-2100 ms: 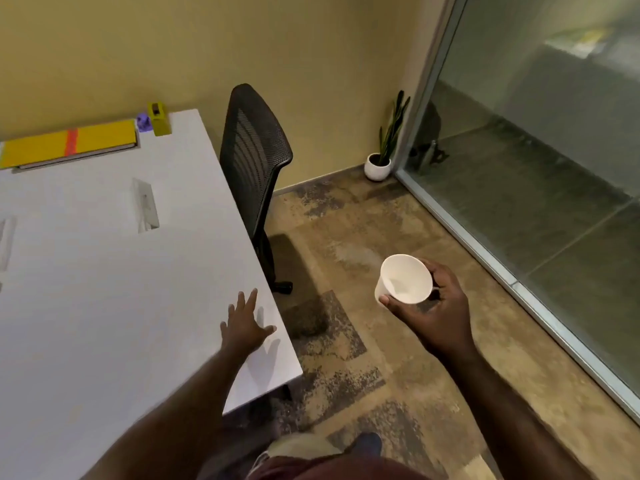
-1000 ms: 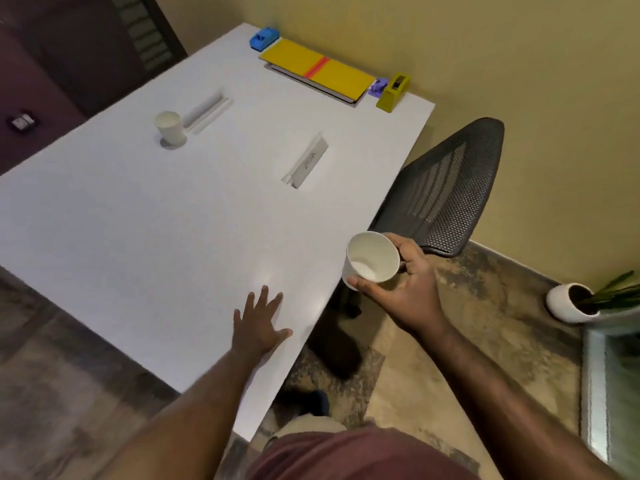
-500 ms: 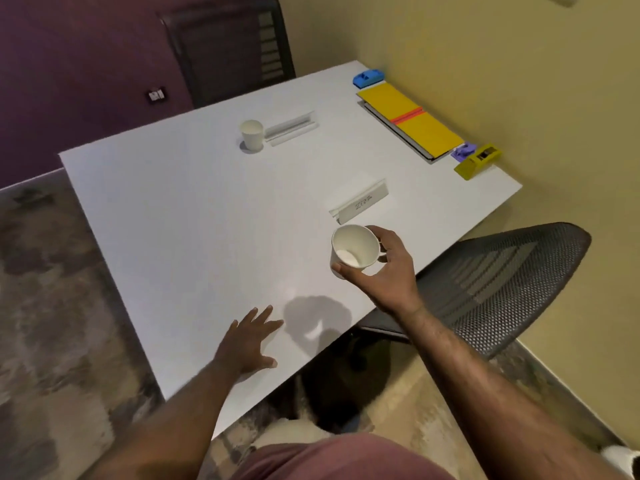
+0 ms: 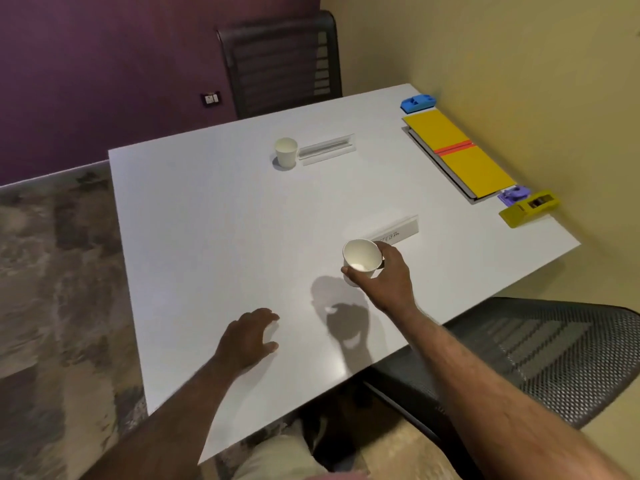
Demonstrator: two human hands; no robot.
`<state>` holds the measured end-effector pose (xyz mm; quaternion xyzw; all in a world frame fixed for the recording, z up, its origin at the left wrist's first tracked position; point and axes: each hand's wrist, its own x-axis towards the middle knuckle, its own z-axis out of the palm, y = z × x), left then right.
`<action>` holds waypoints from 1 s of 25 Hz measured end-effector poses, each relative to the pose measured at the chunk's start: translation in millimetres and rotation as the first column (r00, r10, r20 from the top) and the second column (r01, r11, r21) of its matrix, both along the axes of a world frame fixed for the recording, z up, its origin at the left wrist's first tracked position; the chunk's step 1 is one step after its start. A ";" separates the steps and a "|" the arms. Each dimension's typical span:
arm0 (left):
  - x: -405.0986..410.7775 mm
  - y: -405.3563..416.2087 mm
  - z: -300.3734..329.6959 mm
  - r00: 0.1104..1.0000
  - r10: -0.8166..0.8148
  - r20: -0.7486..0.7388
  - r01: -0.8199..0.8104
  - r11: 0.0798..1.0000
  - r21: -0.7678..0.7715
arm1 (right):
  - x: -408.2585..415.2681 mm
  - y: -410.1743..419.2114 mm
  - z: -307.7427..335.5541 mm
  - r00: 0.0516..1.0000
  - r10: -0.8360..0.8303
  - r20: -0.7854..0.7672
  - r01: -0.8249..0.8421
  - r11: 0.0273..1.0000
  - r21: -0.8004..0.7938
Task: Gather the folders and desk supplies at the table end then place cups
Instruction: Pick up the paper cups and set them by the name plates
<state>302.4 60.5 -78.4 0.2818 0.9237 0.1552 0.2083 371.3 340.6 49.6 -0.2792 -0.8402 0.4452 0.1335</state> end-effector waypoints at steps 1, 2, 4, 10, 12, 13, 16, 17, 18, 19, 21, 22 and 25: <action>-11.9 5.8 2.8 0.999 0.031 -0.024 -0.030 0.999 0.043 | -7.6 3.6 -7.2 1.000 0.006 0.022 -0.006 1.000 0.004; -23.5 11.6 4.3 0.997 0.055 -0.044 -0.052 0.996 0.076 | -14.9 6.6 -14.0 0.999 0.009 0.046 -0.009 1.000 0.007; -45.2 21.6 3.3 0.994 0.096 -0.053 -0.090 0.991 0.096 | -30.7 11.7 -27.7 0.995 0.002 0.098 -0.003 1.000 0.014; -76.1 25.5 -29.5 0.997 0.054 0.048 -0.046 0.988 -0.146 | -77.6 16.7 -68.3 0.979 -0.006 0.202 -0.002 0.999 0.039; -75.8 21.8 -37.5 0.997 0.047 0.066 -0.038 0.990 -0.137 | -87.5 14.2 -78.0 0.974 -0.018 0.228 0.011 1.000 0.029; -76.2 19.6 -40.3 0.997 0.048 0.062 -0.040 0.991 -0.124 | -91.6 13.1 -82.0 0.970 -0.026 0.243 0.022 1.000 0.021; -76.4 16.4 -44.3 0.998 0.054 0.040 -0.051 0.995 -0.089 | -99.6 11.7 -90.3 0.961 -0.051 0.272 0.052 0.999 0.002; -75.1 15.9 -45.1 0.998 0.055 0.036 -0.052 0.996 -0.074 | -100.8 11.1 -92.0 0.960 -0.050 0.274 0.053 0.999 -0.001; -74.0 15.7 -45.4 0.998 0.057 0.034 -0.055 0.997 -0.054 | -101.9 10.5 -92.4 0.960 -0.048 0.276 0.051 0.999 -0.005; -73.1 15.4 -45.5 0.998 0.059 0.031 -0.057 0.998 -0.035 | -103.3 10.2 -92.5 0.960 -0.047 0.276 0.050 0.999 -0.004; -73.9 15.3 -44.9 0.998 0.056 0.027 -0.055 0.998 -0.018 | -106.6 10.4 -93.1 0.959 -0.046 0.279 0.048 0.999 0.001; -74.3 15.3 -44.8 0.998 0.054 0.027 -0.054 0.998 -0.015 | -107.5 10.3 -93.9 0.957 -0.045 0.286 0.047 0.999 0.001; -74.3 14.8 -45.7 0.998 0.056 0.026 -0.057 0.998 0.005 | -109.8 9.2 -93.7 0.948 -0.027 0.316 0.030 1.000 -0.005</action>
